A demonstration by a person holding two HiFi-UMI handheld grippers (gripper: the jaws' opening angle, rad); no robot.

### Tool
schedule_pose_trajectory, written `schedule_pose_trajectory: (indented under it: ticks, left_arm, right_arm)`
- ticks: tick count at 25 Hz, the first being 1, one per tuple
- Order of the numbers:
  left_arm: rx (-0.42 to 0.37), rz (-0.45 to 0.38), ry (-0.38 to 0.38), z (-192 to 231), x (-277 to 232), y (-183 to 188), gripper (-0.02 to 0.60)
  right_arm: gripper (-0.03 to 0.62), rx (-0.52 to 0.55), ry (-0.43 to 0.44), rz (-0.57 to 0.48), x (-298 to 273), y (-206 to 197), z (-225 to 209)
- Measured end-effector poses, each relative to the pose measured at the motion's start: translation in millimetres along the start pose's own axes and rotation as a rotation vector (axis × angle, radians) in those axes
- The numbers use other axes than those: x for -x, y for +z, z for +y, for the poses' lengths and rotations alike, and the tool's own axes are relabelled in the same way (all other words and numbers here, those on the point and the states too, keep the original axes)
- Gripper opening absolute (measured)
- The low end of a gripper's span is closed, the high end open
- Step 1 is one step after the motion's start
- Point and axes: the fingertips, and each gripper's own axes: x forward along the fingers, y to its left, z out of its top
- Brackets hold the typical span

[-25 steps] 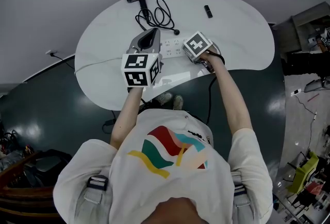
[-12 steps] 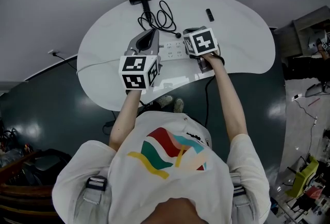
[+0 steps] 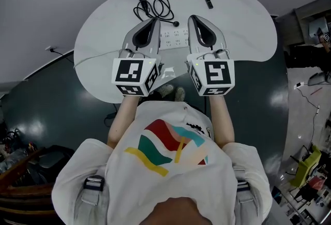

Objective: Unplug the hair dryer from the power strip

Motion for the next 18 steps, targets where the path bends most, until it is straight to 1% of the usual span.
schedule_pose_trajectory:
  ticks: [2, 4, 6, 8, 11, 14, 18]
  left_arm:
    - [-0.029, -0.058, 0.000, -7.8, 7.2, 13.7, 0.000]
    - [-0.063, -0.112, 0.003, -15.2, 14.9, 24.5, 0.000]
    - [-0.076, -0.143, -0.001, -19.5, 19.9, 32.4, 0.000]
    - [-0.074, -0.151, -0.004, -20.0, 21.8, 37.4, 0.000]
    - [-0.079, -0.165, 0.013, -18.5, 25.7, 42.1, 0.000]
    - [-0.072, -0.175, 0.024, -16.9, 28.7, 43.6, 0.000]
    - [-0.070, -0.179, 0.025, -14.6, 29.9, 42.5, 0.000]
  right_arm:
    - [0.015, 0.026, -0.032, -0.058, 11.5, 11.3, 0.9]
    - [0.015, 0.064, -0.054, -0.090, 23.4, 19.4, 2.9]
    - [0.015, 0.096, -0.071, -0.116, 33.4, 27.2, 4.7]
    - [0.015, 0.109, -0.083, -0.147, 40.2, 33.3, 6.0]
    - [0.014, 0.111, -0.087, -0.176, 47.1, 36.3, 7.7]
    - [0.014, 0.121, -0.082, -0.175, 50.0, 34.5, 10.5]
    - [0.014, 0.121, -0.069, -0.144, 48.2, 26.2, 15.8]
